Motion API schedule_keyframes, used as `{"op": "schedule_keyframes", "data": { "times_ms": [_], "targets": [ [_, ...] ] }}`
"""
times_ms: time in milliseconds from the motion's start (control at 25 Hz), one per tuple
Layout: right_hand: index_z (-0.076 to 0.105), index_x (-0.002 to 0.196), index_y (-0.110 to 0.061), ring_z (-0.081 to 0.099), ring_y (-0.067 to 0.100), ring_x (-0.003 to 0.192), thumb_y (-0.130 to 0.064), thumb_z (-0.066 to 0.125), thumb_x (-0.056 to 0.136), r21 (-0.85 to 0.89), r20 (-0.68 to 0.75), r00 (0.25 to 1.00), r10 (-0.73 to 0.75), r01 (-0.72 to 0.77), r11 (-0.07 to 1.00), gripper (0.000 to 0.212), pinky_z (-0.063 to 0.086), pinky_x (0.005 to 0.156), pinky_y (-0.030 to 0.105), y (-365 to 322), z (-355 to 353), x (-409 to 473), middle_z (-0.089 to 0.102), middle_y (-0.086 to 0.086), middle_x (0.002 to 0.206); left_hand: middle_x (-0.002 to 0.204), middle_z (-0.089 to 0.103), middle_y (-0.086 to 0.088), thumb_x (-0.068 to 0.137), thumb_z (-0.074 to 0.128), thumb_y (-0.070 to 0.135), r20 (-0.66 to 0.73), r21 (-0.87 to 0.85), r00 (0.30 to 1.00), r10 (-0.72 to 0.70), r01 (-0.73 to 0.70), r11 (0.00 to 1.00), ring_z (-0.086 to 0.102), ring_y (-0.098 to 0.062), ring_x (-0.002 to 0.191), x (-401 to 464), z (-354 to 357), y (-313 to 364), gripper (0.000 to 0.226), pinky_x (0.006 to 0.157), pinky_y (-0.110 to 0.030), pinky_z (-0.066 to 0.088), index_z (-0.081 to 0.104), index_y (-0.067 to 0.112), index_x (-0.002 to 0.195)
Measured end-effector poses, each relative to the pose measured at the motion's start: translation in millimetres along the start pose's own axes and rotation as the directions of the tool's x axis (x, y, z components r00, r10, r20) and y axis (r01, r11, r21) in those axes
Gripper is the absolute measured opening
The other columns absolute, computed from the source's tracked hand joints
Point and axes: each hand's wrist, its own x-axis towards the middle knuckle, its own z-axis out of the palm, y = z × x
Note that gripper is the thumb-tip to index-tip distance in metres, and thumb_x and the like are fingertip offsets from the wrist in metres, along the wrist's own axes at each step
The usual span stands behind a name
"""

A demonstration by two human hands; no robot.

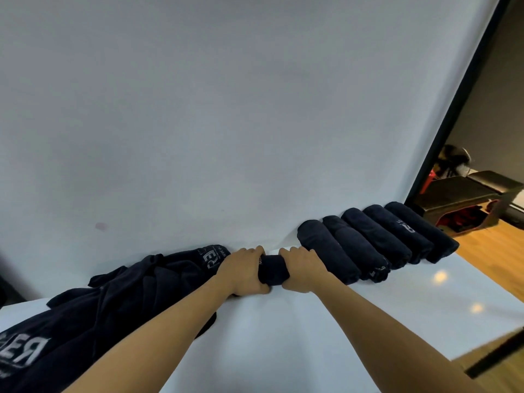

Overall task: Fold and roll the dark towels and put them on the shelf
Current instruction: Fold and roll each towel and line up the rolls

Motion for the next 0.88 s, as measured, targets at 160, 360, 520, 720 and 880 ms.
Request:
{"op": "schedule_keyframes", "data": {
  "times_ms": [160, 360, 520, 720, 880],
  "targets": [
    [0.043, 0.109, -0.019, 0.053, 0.024, 0.094, -0.043, 0.065, 0.074, 0.024, -0.038, 0.999, 0.036, -0.035, 0.999, 0.048, 0.037, 0.076, 0.035, -8.6, -3.1, -25.2, 0.054, 0.002, 0.101, 0.094, 0.052, 0.003, 0.066, 0.066, 0.059, 0.0, 0.081, 0.996, 0.093, -0.093, 0.992, 0.048, -0.018, 0.087, -8.2, -7.7, -0.4, 0.058, 0.072, -0.031, 0.034, 0.038, 0.019, 0.098],
    [0.041, 0.113, -0.016, 0.052, 0.024, 0.093, -0.041, 0.062, 0.078, 0.11, -0.089, 0.991, 0.103, -0.093, 0.99, 0.048, 0.038, 0.076, 0.034, -16.5, 4.0, -81.3, 0.053, 0.003, 0.106, 0.1, 0.056, 0.001, 0.069, 0.064, 0.057, 0.069, 0.31, 0.95, 0.304, -0.31, 0.899, 0.044, -0.019, 0.098, -3.6, -17.2, 11.3, 0.055, 0.085, -0.031, 0.035, 0.049, 0.018, 0.103],
    [0.042, 0.113, -0.015, 0.054, 0.024, 0.093, -0.032, 0.063, 0.083, 0.245, -0.127, 0.968, 0.216, -0.18, 0.953, 0.041, 0.042, 0.073, 0.03, -2.8, -5.8, -117.8, 0.056, 0.006, 0.107, 0.106, 0.057, 0.003, 0.072, 0.068, 0.051, 0.1, 0.297, 0.9, 0.424, -0.434, 0.851, 0.046, -0.019, 0.104, 9.9, -38.3, 48.9, 0.05, 0.083, -0.026, 0.033, 0.057, 0.023, 0.112],
    [0.042, 0.116, -0.019, 0.055, 0.023, 0.092, -0.036, 0.063, 0.082, 0.276, -0.265, 0.894, 0.36, -0.288, 0.917, 0.043, 0.05, 0.076, 0.035, 48.1, -44.5, -138.9, 0.056, 0.003, 0.105, 0.112, 0.055, 0.007, 0.071, 0.069, 0.043, 0.032, 0.328, 0.842, 0.539, -0.518, 0.79, 0.044, -0.017, 0.108, 57.0, -77.5, 109.7, 0.052, 0.085, -0.026, 0.034, 0.059, 0.032, 0.12],
    [0.044, 0.116, -0.021, 0.055, 0.022, 0.089, -0.04, 0.06, 0.082, 0.265, -0.352, 0.84, 0.413, -0.333, 0.905, 0.042, 0.049, 0.073, 0.036, 109.0, -66.1, -147.4, 0.058, 0.002, 0.101, 0.107, 0.06, 0.009, 0.07, 0.069, 0.038, -0.02, 0.34, 0.806, 0.591, -0.551, 0.762, 0.046, -0.016, 0.103, 103.8, -91.4, 166.1, 0.053, 0.084, -0.027, 0.036, 0.059, 0.031, 0.122]
  ]
}}
